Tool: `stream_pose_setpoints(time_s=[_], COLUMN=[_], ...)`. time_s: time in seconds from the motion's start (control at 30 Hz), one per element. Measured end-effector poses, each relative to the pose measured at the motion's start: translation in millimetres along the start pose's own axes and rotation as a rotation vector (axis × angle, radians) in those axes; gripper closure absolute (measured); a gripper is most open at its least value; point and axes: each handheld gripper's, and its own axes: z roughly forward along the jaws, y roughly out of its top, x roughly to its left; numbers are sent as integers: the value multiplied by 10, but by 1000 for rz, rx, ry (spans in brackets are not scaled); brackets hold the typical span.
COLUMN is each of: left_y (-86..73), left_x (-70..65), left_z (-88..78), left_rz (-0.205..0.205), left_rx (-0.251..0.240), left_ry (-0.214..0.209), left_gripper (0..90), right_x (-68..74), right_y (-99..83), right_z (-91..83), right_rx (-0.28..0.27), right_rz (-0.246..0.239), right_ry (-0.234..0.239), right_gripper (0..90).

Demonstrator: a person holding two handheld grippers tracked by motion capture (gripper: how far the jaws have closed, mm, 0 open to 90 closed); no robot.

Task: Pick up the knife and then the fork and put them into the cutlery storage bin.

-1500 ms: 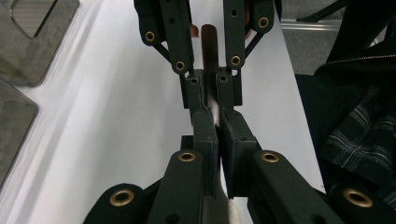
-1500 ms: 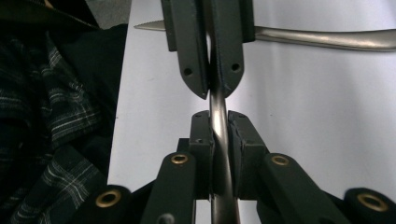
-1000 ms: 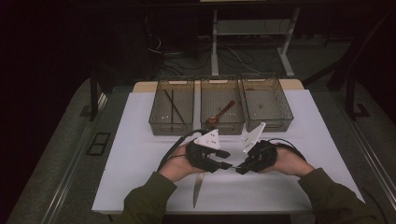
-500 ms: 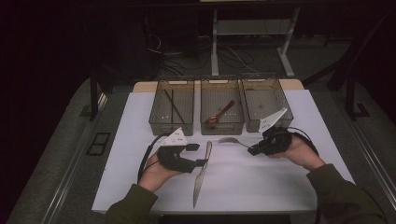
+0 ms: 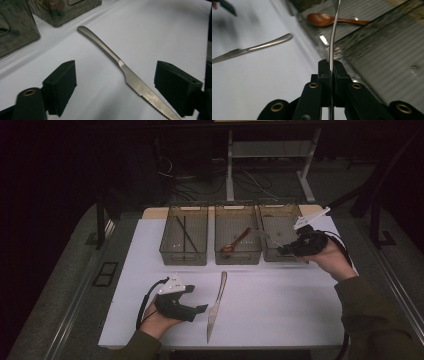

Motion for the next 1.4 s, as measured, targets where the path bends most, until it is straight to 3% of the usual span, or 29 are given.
stream_pose_setpoints(time_s=[0.47,0.7,0.93,1.4], left_y=[-23,-26,-29,-24], left_x=[17,14,17,19], left_z=[0,10,13,10], left_rz=[0,3,1,4], left_rx=[-13,-8,-6,4], left_ry=[6,-6,-7,-16], left_gripper=[128,128,128,128], right_x=[-695,-961,-1018,-973], right_y=[196,126,75,45], right_z=[-44,127,285,523], right_rx=[-52,12,57,155], right_rz=[193,286,321,312], right_ry=[-175,-232,-249,-253], right_gripper=[857,856,856,856])
